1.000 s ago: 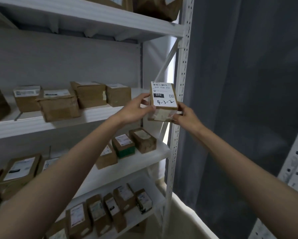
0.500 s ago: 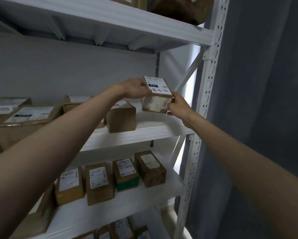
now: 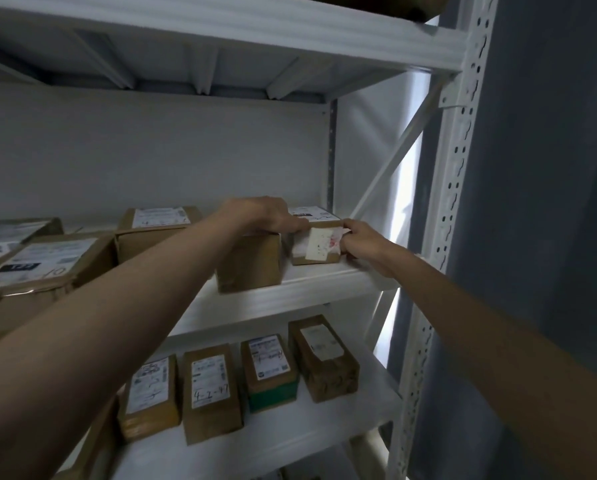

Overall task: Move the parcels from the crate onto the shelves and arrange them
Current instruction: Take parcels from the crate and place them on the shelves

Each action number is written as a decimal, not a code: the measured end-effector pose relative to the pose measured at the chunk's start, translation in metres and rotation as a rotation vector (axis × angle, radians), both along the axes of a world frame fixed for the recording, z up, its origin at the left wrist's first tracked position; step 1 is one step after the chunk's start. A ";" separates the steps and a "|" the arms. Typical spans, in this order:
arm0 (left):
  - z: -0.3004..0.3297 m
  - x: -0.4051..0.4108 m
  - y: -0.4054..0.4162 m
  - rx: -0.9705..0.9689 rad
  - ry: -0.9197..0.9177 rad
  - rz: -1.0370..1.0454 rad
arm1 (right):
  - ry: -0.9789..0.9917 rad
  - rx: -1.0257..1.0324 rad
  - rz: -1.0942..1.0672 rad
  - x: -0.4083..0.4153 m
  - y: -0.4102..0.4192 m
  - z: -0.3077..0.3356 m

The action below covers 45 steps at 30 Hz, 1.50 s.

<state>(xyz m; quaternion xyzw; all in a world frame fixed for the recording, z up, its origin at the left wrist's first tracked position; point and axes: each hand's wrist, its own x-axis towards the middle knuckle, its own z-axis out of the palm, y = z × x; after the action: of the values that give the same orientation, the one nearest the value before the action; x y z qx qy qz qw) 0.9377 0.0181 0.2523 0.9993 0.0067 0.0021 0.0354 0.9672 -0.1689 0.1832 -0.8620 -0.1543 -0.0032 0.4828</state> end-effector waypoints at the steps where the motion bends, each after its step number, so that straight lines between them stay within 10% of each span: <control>1: -0.001 0.001 0.001 0.005 -0.002 0.001 | 0.006 -0.016 0.011 -0.003 -0.001 0.002; 23: -0.038 -0.205 -0.039 -0.023 -0.061 -0.202 | -0.079 -0.774 0.064 -0.176 -0.027 0.005; 31: -0.151 -0.334 0.045 0.137 0.225 0.002 | -0.004 -0.902 0.349 -0.281 0.058 -0.077; 45: -0.257 -0.702 0.282 -0.171 0.432 0.780 | -0.168 -0.960 1.092 -0.538 0.366 -0.176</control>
<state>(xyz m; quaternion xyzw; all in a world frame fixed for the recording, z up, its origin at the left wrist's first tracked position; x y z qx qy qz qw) 0.2355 0.3001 -0.0044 0.8930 0.3902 -0.1939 0.1122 0.4290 0.1968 0.0071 -0.7757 -0.5830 0.2398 -0.0287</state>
